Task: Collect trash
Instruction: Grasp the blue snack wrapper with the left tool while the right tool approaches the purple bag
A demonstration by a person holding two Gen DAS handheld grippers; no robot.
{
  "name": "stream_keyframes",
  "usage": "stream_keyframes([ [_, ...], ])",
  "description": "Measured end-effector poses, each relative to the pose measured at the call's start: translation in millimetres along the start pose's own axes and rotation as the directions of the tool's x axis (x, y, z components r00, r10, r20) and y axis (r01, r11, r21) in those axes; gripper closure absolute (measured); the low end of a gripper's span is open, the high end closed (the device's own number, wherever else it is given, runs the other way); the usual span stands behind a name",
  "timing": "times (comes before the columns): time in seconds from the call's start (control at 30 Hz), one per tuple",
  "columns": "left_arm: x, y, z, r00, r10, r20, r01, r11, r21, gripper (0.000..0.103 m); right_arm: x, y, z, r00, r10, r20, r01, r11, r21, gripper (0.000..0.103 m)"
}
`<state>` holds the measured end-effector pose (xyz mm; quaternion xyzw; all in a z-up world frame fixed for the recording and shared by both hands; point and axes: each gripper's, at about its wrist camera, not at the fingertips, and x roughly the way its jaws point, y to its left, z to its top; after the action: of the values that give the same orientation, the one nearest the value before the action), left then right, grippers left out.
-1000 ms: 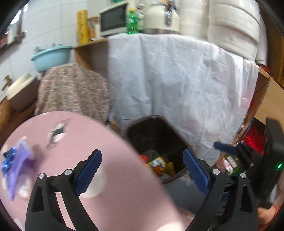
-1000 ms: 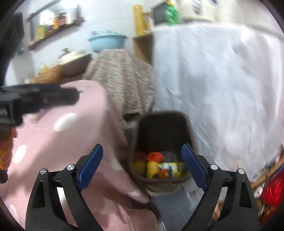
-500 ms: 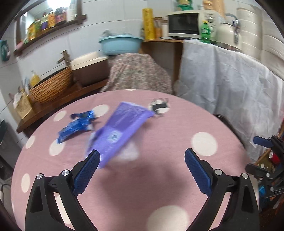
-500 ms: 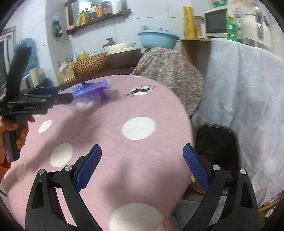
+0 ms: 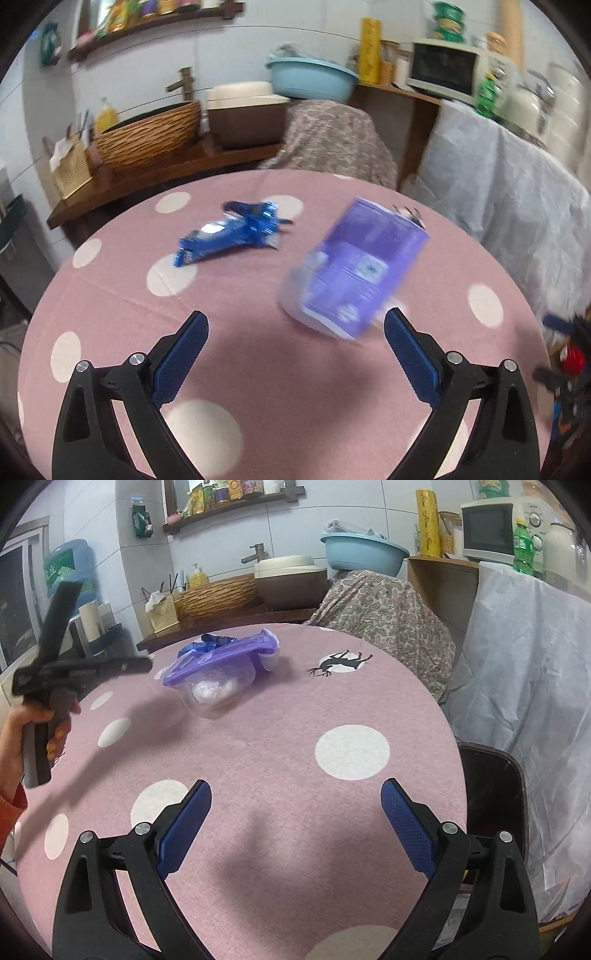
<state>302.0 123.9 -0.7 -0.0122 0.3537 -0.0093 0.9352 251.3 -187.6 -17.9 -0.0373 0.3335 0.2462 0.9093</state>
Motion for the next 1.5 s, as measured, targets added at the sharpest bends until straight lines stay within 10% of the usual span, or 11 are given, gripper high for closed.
stream_keyframes([
  [0.33, 70, 46, 57, 0.996, 0.086, -0.035, -0.084, 0.995, 0.055, 0.008, 11, 8, 8, 1.000, 0.007, -0.019, -0.007, 1.000, -0.021, 0.011],
  [0.53, 107, 64, 59, 0.994, 0.014, -0.107, -0.008, 0.998, 0.056, 0.010, 21, 9, 19, 0.999, 0.035, -0.025, -0.035, 0.999, -0.003, 0.011],
  [0.93, 119, 58, 39, 0.988, 0.113, -0.109, -0.089, 0.976, 0.200, 0.079, 76, 11, 76, 0.977, 0.212, -0.024, -0.205, 0.962, 0.181, 0.012],
  [1.5, 90, 64, 28, 0.997, 0.060, -0.042, -0.055, 0.992, 0.115, 0.096, 152, -23, 113, 0.949, 0.313, 0.027, -0.283, 0.815, 0.505, 0.061],
])
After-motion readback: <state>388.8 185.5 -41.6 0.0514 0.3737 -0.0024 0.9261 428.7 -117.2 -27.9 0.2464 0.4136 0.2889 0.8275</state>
